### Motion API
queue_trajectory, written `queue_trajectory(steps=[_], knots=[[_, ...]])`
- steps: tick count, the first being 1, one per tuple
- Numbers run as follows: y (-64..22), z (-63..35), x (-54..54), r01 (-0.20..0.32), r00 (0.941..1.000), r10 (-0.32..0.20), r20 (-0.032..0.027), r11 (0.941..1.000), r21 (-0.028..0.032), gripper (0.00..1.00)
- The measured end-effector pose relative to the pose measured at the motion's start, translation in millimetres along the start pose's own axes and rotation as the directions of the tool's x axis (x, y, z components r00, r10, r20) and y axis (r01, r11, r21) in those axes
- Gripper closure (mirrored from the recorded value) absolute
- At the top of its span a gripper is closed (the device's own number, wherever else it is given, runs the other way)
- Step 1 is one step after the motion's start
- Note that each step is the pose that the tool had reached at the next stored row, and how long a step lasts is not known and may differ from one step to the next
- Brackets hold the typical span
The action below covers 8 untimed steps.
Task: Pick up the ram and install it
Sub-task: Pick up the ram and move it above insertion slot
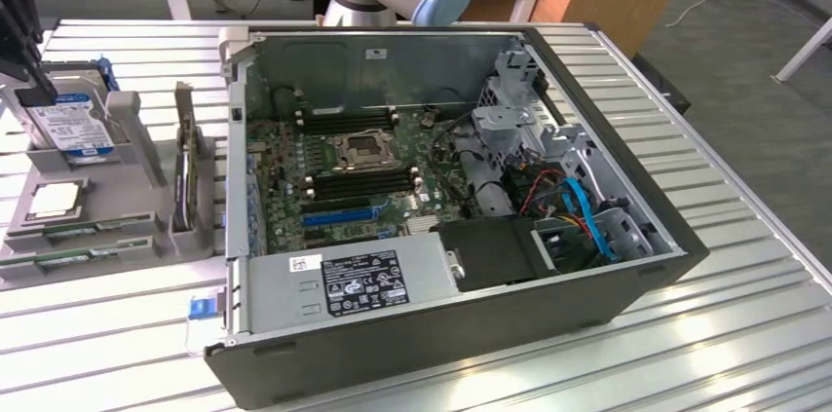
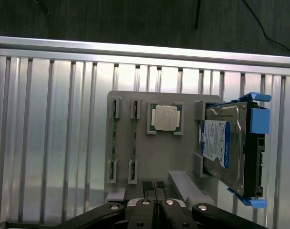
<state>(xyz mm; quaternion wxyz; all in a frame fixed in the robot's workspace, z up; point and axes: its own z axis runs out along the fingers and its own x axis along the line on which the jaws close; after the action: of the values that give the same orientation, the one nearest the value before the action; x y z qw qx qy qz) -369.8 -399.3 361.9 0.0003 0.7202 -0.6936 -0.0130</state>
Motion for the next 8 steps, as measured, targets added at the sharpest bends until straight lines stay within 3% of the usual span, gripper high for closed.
queue_trajectory(steps=[2, 3, 8], knots=[[0.0, 0.0, 0.0, 0.0, 1.0, 0.0, 0.0, 1.0, 0.0, 0.84], [0.0, 0.0, 0.0, 0.0, 1.0, 0.0, 0.0, 1.0, 0.0, 0.76], [0.0, 0.0, 0.0, 0.0, 1.0, 0.0, 0.0, 1.0, 0.0, 0.76]])
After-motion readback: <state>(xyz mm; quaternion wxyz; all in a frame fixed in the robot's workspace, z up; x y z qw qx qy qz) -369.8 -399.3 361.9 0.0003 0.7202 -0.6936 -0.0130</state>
